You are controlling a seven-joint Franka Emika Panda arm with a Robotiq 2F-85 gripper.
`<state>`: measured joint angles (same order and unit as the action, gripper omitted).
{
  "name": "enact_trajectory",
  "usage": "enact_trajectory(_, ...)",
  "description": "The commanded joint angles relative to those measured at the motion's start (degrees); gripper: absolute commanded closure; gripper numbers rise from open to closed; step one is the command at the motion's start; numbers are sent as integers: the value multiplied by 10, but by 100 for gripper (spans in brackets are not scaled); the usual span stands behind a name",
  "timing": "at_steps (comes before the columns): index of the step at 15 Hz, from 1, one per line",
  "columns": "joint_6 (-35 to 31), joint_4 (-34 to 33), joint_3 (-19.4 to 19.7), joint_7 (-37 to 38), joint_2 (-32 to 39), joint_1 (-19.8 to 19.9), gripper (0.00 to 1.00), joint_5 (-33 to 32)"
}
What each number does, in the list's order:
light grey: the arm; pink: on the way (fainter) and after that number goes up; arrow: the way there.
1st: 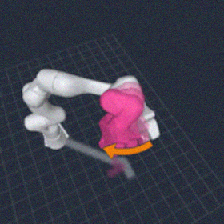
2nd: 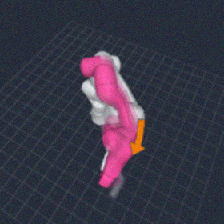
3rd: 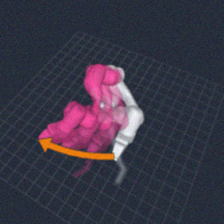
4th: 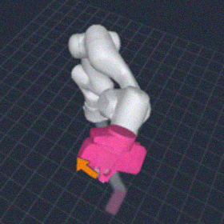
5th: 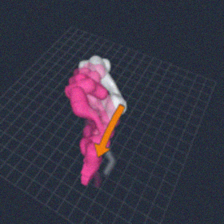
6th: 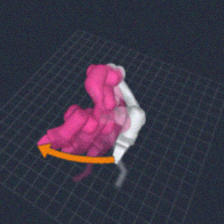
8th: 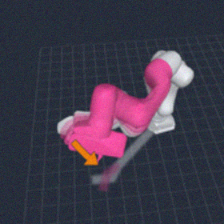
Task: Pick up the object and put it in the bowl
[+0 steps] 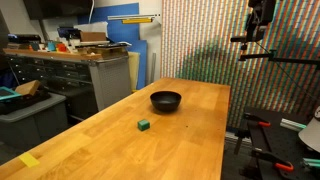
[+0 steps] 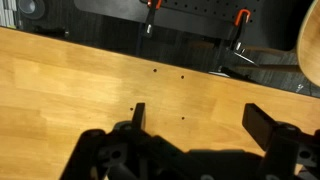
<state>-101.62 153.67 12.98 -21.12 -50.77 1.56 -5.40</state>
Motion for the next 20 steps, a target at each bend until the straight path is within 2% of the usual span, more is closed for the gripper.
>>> enact_trajectory(1, 1, -2, -1, -1, 0, 1, 0, 1)
enact_trajectory(12, 1, -4, -1, -1, 0, 1, 0, 1)
enact_trajectory(16, -63, 6, -22, 51, 48, -8, 0, 29)
enact_trajectory(20, -173, 7, -73, 133, 129, -19, 0, 67)
